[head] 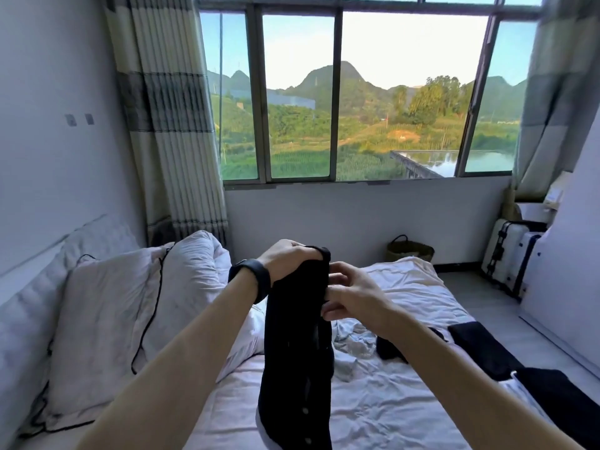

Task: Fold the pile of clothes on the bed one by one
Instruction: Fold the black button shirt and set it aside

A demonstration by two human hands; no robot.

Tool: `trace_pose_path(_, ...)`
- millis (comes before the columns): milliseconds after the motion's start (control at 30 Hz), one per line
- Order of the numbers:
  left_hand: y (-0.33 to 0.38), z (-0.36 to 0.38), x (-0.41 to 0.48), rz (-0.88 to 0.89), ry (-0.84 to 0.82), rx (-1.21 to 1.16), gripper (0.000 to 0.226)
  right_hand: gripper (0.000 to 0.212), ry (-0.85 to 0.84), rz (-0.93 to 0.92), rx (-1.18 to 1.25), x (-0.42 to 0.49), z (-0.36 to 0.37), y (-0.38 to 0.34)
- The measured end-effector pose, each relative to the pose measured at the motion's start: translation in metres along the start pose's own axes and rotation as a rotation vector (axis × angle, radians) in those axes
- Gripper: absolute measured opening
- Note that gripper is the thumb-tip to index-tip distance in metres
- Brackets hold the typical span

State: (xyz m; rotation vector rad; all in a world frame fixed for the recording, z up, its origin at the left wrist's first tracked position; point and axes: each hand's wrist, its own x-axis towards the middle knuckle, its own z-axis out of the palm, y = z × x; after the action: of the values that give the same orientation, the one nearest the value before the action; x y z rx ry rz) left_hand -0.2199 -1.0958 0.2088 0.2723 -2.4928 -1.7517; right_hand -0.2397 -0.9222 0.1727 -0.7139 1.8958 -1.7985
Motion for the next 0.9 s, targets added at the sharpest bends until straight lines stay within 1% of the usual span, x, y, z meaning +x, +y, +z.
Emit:
trace_pose_path(67, 0.012, 0.0, 0.003, 0.028, -0.041, 0.096, 0.024, 0.018, -0.02, -0.073, -0.038, 0.004, 0.004, -0.004)
trace_pose_path(100, 0.016, -0.002, 0.004, 0.05, -0.044, 0.141, 0.019, 0.02, 0.014, -0.103, -0.079, 0.007, 0.004, -0.006)
trace_pose_path(167, 0.02, -0.01, 0.005, 0.094, -0.058, 0.196, 0.024, 0.021, 0.166, -0.144, -0.215, 0.015, -0.002, -0.009)
trace_pose_path(233, 0.015, -0.025, 0.003, 0.119, -0.08, 0.256, 0.028, 0.016, 0.3, -0.163, -0.354, 0.022, -0.018, -0.016)
trace_pose_path(300, -0.001, -0.049, 0.004, 0.122, 0.001, 0.332, 0.028, 0.012, 0.397, -0.141, -0.392, 0.023, -0.038, -0.027)
trace_pose_path(367, -0.022, -0.071, 0.007, 0.11, 0.164, 0.433, 0.025, 0.025, 0.45, -0.094, -0.429, 0.024, -0.057, -0.034)
trace_pose_path(433, -0.043, -0.079, 0.011, 0.098, 0.31, 0.528, 0.023, 0.036, 0.455, -0.085, -0.457, 0.029, -0.065, -0.035)
trace_pose_path(467, -0.051, -0.073, 0.011, 0.091, 0.365, 0.527, 0.024, 0.038, 0.458, -0.083, -0.469, 0.032, -0.065, -0.034)
trace_pose_path(500, -0.059, -0.06, 0.01, 0.095, 0.404, 0.479, 0.025, 0.04, 0.461, -0.079, -0.471, 0.035, -0.063, -0.033)
trace_pose_path(567, -0.074, -0.02, 0.002, 0.155, 0.441, 0.287, 0.031, 0.038, 0.434, -0.081, -0.418, 0.041, -0.057, -0.027)
trace_pose_path(633, -0.087, 0.027, -0.009, 0.213, 0.435, 0.118, 0.046, 0.036, 0.399, -0.092, -0.385, 0.044, -0.052, -0.022)
trace_pose_path(700, -0.103, 0.069, -0.013, 0.217, 0.362, 0.057, 0.057, 0.036, 0.384, -0.1, -0.367, 0.04, -0.048, -0.021)
trace_pose_path(733, -0.112, 0.085, -0.012, 0.184, 0.302, 0.076, 0.056, 0.035, 0.388, -0.101, -0.355, 0.036, -0.046, -0.022)
trace_pose_path(800, -0.128, 0.111, -0.004, 0.106, 0.222, 0.182, 0.041, 0.034, 0.405, -0.097, -0.353, 0.027, -0.047, -0.023)
trace_pose_path(867, -0.144, 0.127, 0.003, 0.067, 0.249, 0.296, 0.025, 0.033, 0.419, -0.123, -0.296, 0.02, -0.054, -0.021)
trace_pose_path(900, -0.152, 0.13, 0.004, 0.046, 0.267, 0.303, 0.018, 0.032, 0.437, -0.14, -0.267, 0.018, -0.062, -0.017)
